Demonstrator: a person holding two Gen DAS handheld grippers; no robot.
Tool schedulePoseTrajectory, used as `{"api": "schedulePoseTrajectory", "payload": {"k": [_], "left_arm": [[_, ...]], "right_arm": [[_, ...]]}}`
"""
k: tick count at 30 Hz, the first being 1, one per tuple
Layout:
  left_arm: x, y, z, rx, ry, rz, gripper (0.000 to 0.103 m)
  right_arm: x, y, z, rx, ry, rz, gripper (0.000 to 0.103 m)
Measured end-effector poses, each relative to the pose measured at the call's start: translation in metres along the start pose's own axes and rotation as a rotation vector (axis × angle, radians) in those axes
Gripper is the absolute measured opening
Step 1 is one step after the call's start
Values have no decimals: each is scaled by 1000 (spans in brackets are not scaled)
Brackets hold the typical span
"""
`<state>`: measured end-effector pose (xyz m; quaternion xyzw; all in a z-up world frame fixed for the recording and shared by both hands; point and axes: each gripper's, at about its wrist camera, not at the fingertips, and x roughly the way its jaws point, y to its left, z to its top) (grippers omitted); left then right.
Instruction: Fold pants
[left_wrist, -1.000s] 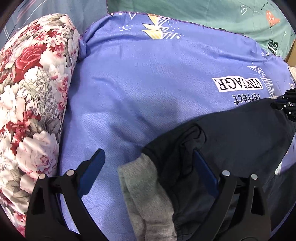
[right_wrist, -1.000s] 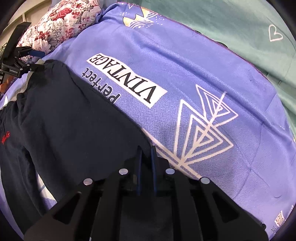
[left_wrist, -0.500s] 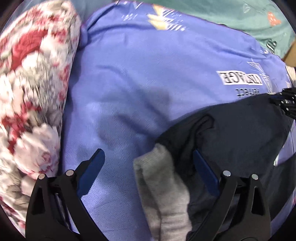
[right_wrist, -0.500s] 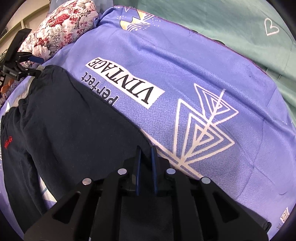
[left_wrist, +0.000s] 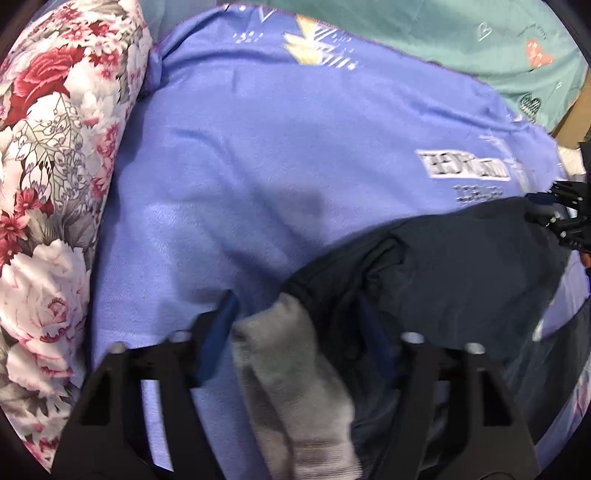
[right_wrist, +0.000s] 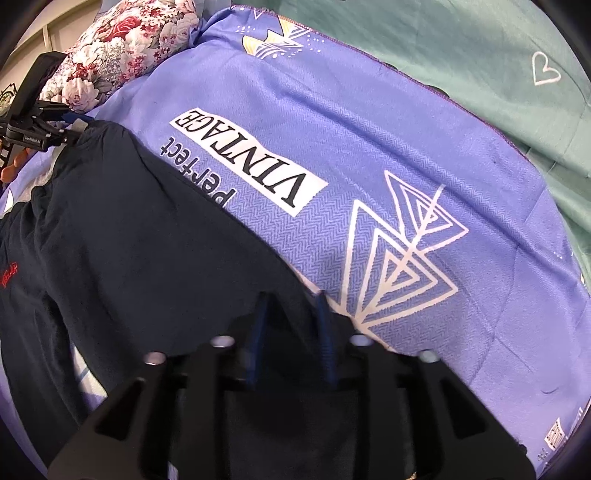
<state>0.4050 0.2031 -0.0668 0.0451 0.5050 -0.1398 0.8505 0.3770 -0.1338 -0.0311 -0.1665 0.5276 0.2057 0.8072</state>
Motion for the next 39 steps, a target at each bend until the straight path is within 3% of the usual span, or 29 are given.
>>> {"api": "schedulePoseTrajectory", "payload": {"k": [3, 7, 8, 9, 13, 21, 24, 28, 29, 30, 31, 33, 38, 39], "left_arm": [[-2, -4, -2, 11, -14, 13, 46], [-7, 4, -2, -29, -18, -17, 39], [-7, 5, -2, -36, -19, -23, 40], [-7, 5, -3, -42, -18, -25, 43], [0, 9, -4, -81, -9, -32, 49], [2, 11, -4, -98, -17, -38, 54], [5, 13, -4, -103, 3, -50, 63], [10, 12, -4, -107, 7, -49, 64], [10, 10, -4, -102, 2, -44, 60], [10, 9, -3, -92, -2, -43, 43], [8, 5, -3, -72, -5, -52, 34], [0, 3, -2, -66, -26, -39, 21], [-36, -4, -3, -46, -80, -43, 16], [-45, -6, -4, -44, -92, -49, 11]], "right_arm": [[1, -4, 0, 2, 13, -4, 52], [8, 5, 2, -35, 37, -11, 50], [8, 6, 4, -31, 39, -2, 46], [9, 7, 7, -25, 42, 21, 33], [10, 12, 13, -29, 40, 4, 23], [10, 11, 14, -33, 39, 1, 20], [12, 9, 18, -31, 39, -7, 29], [15, 6, 20, -2, 35, 12, 29], [15, 8, 20, -4, 32, 13, 28], [15, 10, 20, -7, 30, 17, 22], [14, 11, 19, -10, 30, 14, 13], [12, 14, 18, -5, 29, 14, 6], [-19, 14, 14, 39, -29, 27, 5], [-32, 14, 11, 45, -47, 37, 5]]}}
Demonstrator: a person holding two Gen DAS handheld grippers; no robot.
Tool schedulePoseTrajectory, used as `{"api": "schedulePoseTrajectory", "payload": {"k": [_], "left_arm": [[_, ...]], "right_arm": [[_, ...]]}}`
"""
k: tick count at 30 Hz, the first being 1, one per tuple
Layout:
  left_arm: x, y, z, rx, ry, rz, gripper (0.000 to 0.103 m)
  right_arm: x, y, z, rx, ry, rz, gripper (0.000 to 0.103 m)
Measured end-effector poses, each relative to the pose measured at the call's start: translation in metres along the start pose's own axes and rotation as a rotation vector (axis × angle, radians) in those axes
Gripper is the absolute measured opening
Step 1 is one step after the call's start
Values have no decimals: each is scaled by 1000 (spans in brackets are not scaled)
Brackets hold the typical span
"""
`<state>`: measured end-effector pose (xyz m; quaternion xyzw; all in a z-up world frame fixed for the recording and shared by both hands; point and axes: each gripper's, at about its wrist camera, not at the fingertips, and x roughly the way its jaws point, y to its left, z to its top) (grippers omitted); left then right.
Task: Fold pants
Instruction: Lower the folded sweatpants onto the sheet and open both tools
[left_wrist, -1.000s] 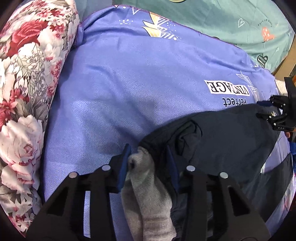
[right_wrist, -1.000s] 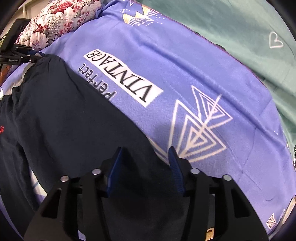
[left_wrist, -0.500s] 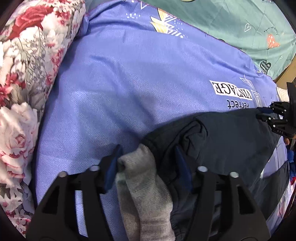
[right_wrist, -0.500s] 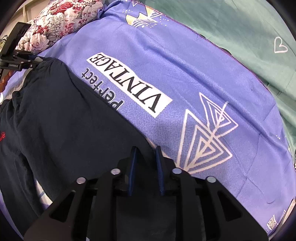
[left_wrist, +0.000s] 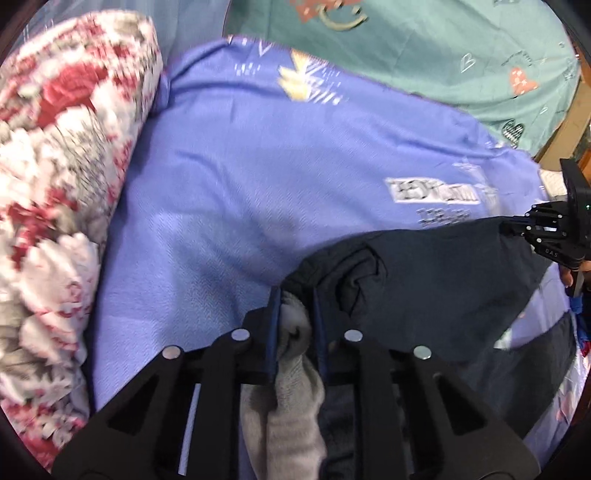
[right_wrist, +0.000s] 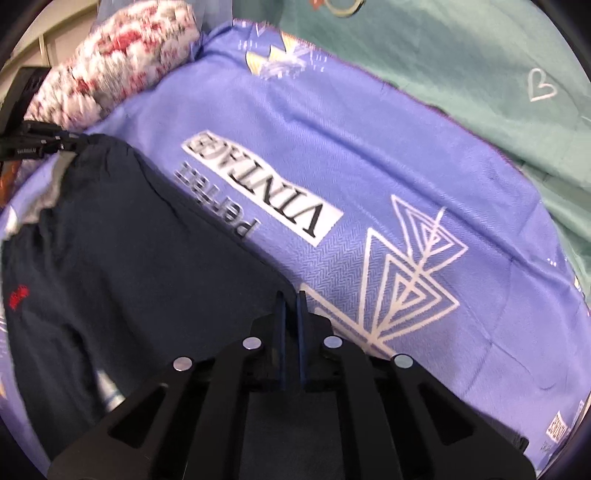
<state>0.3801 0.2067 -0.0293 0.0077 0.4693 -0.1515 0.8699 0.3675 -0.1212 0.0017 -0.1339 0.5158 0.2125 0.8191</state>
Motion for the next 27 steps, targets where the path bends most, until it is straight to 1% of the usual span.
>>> {"api": "schedulePoseTrajectory", "payload": {"k": [1, 3, 5, 8, 11, 14, 19, 22, 23, 27], "left_arm": [[-9, -2, -1, 1, -12, -4, 11], [-32, -7, -5, -7, -36, -39, 11], [-53, -15, -14, 10, -59, -54, 11], [-71, -26, -34, 36, -60, -72, 11], [-78, -32, -57, 38, -41, -67, 11], [-88, -36, -82, 43, -37, -80, 11], [-108, -40, -116, 76, -31, -60, 10], [-118, -36, -130, 71, -31, -47, 8], [-122, -32, -134, 59, -32, -47, 6], [-132, -23, -148, 31, -38, -42, 6]], "right_arm": [[-13, 0, -3, 6, -17, 13, 5], [-37, 5, -11, 11, -42, 39, 5], [-58, 14, -20, 10, -59, 66, 5], [-86, 32, -43, 6, -61, 114, 5], [-100, 58, -66, -5, -56, 142, 5], [-112, 78, -90, -7, -59, 174, 5], [-128, 104, -127, -7, -53, 220, 5], [-129, 113, -141, 1, -43, 228, 5], [-128, 115, -144, 1, -39, 229, 5], [-125, 127, -157, 1, -23, 233, 5]]}}
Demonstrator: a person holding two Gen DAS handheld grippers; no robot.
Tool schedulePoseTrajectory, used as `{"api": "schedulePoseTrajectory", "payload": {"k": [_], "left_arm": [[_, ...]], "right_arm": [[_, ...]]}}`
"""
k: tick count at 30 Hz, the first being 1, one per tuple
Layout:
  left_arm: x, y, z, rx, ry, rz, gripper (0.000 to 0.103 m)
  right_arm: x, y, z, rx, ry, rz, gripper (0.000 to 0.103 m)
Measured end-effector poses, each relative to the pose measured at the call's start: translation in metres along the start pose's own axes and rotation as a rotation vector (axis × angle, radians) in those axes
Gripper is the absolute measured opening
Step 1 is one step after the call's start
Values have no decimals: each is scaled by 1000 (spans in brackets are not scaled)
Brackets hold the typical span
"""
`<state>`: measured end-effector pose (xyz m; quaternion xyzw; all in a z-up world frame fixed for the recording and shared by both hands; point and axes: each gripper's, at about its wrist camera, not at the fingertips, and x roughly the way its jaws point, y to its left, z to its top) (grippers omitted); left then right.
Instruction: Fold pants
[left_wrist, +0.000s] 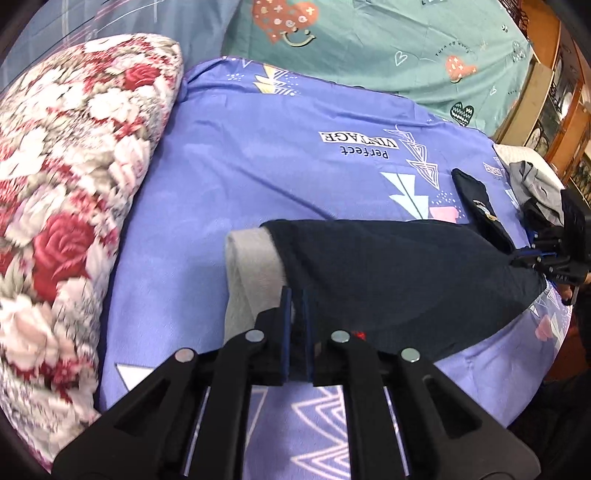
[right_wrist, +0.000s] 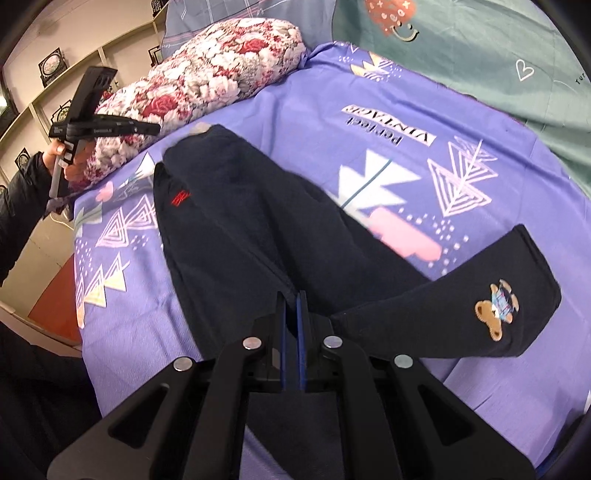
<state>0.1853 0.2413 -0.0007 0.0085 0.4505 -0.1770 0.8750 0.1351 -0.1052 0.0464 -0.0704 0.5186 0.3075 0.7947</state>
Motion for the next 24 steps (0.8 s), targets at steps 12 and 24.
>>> {"api": "schedulePoseTrajectory", "payload": {"k": [12, 24], "left_arm": [[24, -7, -23, -148, 99, 9, 56], [58, -15, -15, -397, 205, -19, 61]], "right_arm": [[39, 15, -25, -40, 73, -95, 8], [12, 7, -36, 69, -55, -97, 34]]}}
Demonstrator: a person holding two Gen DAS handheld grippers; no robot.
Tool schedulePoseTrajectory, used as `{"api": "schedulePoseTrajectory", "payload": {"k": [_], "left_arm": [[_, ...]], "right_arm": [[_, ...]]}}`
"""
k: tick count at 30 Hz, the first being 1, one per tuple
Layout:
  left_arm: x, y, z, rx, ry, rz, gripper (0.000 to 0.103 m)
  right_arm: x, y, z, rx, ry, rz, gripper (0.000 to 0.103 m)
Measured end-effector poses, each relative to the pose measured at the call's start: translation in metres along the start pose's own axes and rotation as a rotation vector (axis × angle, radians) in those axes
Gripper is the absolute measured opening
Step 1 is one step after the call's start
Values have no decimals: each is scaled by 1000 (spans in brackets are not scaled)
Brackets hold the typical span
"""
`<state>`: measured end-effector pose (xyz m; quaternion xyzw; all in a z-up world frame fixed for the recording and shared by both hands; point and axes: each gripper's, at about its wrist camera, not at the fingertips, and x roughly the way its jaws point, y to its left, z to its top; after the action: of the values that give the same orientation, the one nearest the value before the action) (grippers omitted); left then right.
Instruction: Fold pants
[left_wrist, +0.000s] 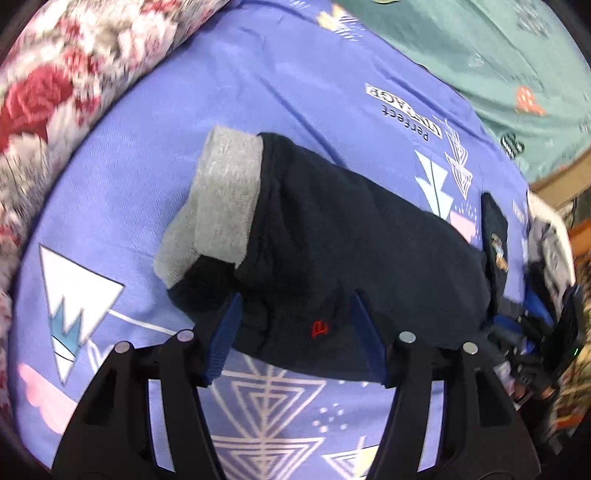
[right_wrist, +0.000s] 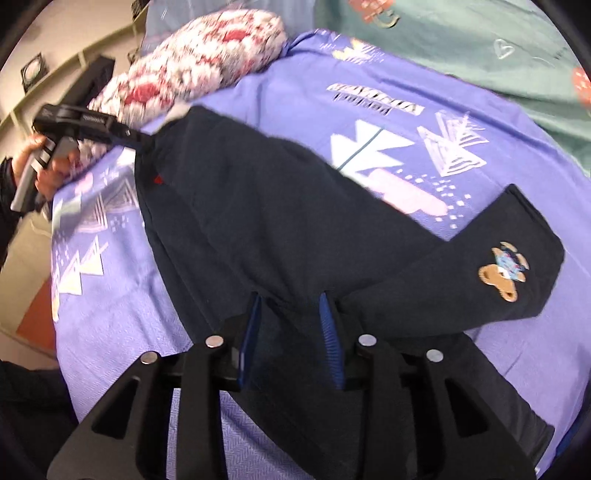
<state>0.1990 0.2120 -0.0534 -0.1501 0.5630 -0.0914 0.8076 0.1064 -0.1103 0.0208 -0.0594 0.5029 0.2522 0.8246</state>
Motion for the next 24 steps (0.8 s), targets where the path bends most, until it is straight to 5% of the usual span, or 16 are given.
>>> {"api": "schedulePoseTrajectory", "payload": {"k": [4, 15, 24], "left_arm": [[6, 3, 3, -45, 7, 13, 61], [14, 5, 20, -114, -14, 43, 58], [8, -3, 23, -88, -40, 122, 27]], "right_arm": [[-6, -2, -6, -12, -16, -90, 37], [1, 0, -10, -58, 1, -123, 38], [0, 19, -7, -187, -3, -173, 50]]}}
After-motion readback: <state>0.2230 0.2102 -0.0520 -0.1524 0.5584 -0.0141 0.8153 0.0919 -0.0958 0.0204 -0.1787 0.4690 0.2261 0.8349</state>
